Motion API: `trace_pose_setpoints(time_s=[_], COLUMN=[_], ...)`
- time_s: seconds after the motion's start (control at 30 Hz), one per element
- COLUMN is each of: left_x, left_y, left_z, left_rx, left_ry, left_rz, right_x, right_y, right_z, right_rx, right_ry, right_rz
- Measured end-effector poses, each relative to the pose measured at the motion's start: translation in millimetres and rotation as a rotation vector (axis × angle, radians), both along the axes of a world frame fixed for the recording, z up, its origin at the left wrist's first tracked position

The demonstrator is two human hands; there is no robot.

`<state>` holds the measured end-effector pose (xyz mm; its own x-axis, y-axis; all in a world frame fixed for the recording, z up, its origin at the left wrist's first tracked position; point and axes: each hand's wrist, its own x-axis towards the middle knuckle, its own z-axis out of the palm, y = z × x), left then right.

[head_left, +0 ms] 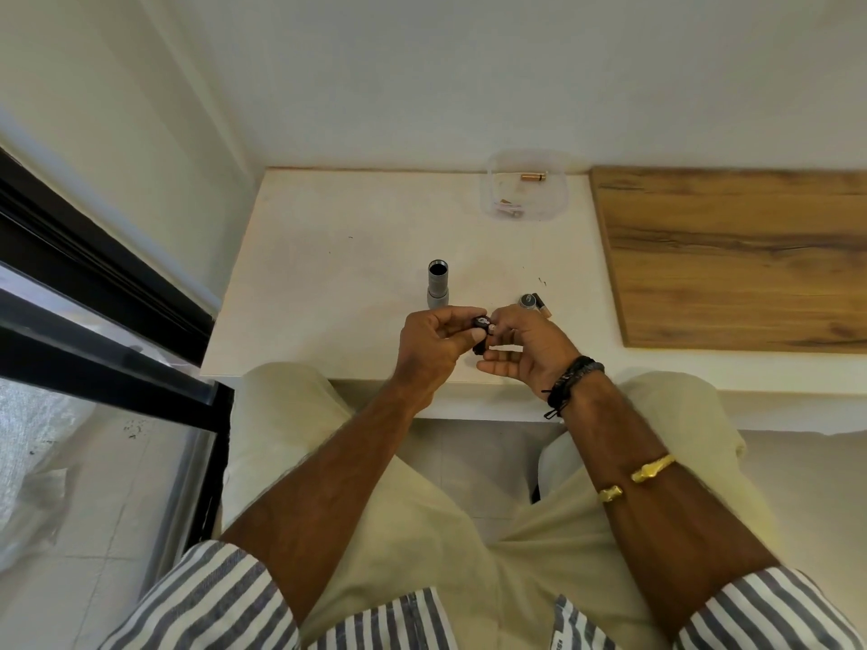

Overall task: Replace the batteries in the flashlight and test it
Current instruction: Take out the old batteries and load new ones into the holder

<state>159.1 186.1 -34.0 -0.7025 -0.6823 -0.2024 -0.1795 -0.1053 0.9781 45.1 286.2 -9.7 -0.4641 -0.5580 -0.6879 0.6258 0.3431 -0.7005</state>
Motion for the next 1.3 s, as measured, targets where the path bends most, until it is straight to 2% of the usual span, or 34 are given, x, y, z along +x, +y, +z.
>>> trace_pose_setpoints(time_s=[0.23, 0.4, 0.47, 0.6, 0.7, 0.8, 0.93, 1.07, 1.3], left_x=[0, 0, -1, -1, 1, 2, 3, 3, 4], left_y=[0, -2, -4, -10, -13, -12, -11, -10, -8], left_z=[0, 0, -1, -3, -5, -6, -6, -2, 0], left_rx=[0.049, 0.165, 0.287, 0.691, 0.857, 0.837, 0.789, 0.832, 0.812], left_ry=[0.028, 0.061, 0.083, 0.162, 0.203, 0.178, 0.171, 0.269, 0.314], left_rz=[0.059, 0.114, 0.144, 0.200, 0.233, 0.212, 0.118, 0.016, -0.052], right_x=[-2, -4, -7, -19, -35, -50, -63, -67, -64], right_y=[-1, 2, 3, 8, 13, 18, 19, 18, 18], right_z=[1, -1, -2, -3, -8, -18, -33, -42, -55], right_rx=[-0.036, -0.064, -0.092, -0.158, -0.164, -0.045, 0.179, 0.347, 0.463], right_ry=[0.215, 0.346, 0.363, 0.305, 0.298, 0.394, 0.557, 0.733, 0.893], right_rz=[0.058, 0.014, -0.046, -0.231, -0.395, -0.509, -0.530, -0.443, -0.267])
